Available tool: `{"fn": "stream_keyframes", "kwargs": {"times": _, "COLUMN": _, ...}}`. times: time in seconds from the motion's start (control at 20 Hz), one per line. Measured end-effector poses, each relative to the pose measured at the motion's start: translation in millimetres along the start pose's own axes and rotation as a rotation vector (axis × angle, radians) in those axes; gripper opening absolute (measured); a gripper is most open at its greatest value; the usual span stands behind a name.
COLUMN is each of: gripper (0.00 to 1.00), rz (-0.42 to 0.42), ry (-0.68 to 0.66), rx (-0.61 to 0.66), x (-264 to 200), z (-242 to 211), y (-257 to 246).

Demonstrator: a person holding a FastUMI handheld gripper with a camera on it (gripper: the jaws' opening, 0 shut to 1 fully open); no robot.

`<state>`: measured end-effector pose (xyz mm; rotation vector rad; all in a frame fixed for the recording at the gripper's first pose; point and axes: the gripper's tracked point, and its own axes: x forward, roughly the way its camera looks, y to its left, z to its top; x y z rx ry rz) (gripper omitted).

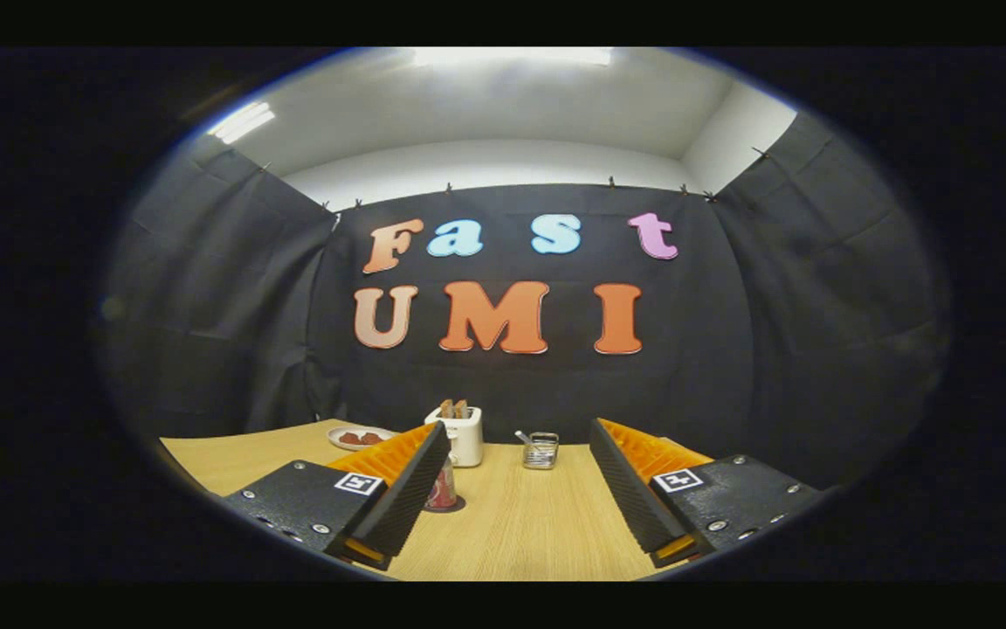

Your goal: Take the bottle from table, then pour the juice into the cup, finally place the bottle on the coaster

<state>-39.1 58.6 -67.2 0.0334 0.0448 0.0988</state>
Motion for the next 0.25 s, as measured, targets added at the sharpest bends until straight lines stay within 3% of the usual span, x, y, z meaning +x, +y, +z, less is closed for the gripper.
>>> {"fn": "stream_keyframes", "kwargs": {"times": 0.25, "gripper": 0.96, "rz": 0.009, "ry": 0.01, "rx": 0.013, "x": 0.7, "z": -3.8, "y": 7.0}}
